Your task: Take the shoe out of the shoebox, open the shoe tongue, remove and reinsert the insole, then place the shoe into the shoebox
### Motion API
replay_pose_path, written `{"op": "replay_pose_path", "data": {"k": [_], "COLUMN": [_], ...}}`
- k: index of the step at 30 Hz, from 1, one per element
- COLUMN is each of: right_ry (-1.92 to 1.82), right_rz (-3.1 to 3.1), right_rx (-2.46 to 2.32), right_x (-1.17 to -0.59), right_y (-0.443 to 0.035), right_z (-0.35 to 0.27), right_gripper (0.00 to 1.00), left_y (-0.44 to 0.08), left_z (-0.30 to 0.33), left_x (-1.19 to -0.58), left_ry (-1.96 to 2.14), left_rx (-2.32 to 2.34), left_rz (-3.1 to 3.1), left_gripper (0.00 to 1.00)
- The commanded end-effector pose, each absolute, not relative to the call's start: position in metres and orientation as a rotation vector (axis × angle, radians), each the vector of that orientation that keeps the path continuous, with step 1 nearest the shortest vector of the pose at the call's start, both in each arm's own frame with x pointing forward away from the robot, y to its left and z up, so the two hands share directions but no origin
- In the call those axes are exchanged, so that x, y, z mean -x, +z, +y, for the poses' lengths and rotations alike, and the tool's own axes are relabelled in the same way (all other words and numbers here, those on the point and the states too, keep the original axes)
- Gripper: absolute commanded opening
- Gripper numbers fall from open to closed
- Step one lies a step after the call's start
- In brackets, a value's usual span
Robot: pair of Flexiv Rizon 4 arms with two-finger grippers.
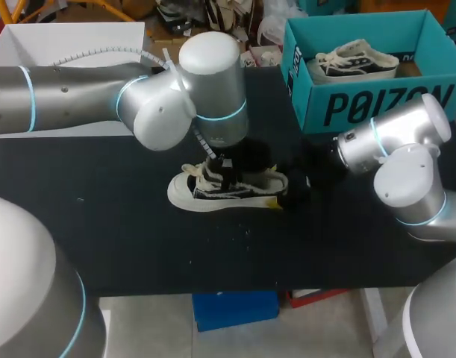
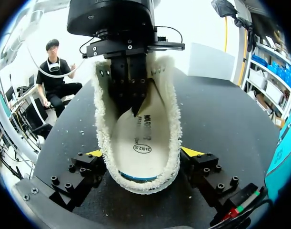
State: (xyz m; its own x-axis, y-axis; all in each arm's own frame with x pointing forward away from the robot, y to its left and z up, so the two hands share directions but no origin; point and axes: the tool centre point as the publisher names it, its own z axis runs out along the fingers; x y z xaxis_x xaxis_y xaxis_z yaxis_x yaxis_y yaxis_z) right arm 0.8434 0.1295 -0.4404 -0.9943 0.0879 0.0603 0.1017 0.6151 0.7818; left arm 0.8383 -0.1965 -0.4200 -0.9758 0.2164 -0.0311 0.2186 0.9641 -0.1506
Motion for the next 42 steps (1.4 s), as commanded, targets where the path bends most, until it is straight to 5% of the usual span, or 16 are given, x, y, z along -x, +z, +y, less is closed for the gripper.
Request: {"op": "replay_pose_path", "data": {"k": [1, 39, 42], "right_ry": [-1.357, -1.357, -1.357], "right_rz": [-2.81, -2.81, -2.81], "right_rx": [0.166, 0.166, 0.166], "right_x": [-0.843, -0.843, -0.843], "right_y": [-0.441, -0.441, -0.441], "right_z": [0.131, 0.131, 0.131], "right_gripper": [0.0, 0.0, 0.0], "left_y": [-0.412, -0.389, -0.392], "left_z": [-0.2, -0.208, -0.216], "left_x": [-0.839, -0.824, -0.827], "left_ry": [-0.308, -0.386, -0.426], "left_rx": [-0.376, -0.38, -0.45], "left_rz": [3.102, 3.062, 3.047], "left_gripper": [0.0, 0.0, 0.4]}}
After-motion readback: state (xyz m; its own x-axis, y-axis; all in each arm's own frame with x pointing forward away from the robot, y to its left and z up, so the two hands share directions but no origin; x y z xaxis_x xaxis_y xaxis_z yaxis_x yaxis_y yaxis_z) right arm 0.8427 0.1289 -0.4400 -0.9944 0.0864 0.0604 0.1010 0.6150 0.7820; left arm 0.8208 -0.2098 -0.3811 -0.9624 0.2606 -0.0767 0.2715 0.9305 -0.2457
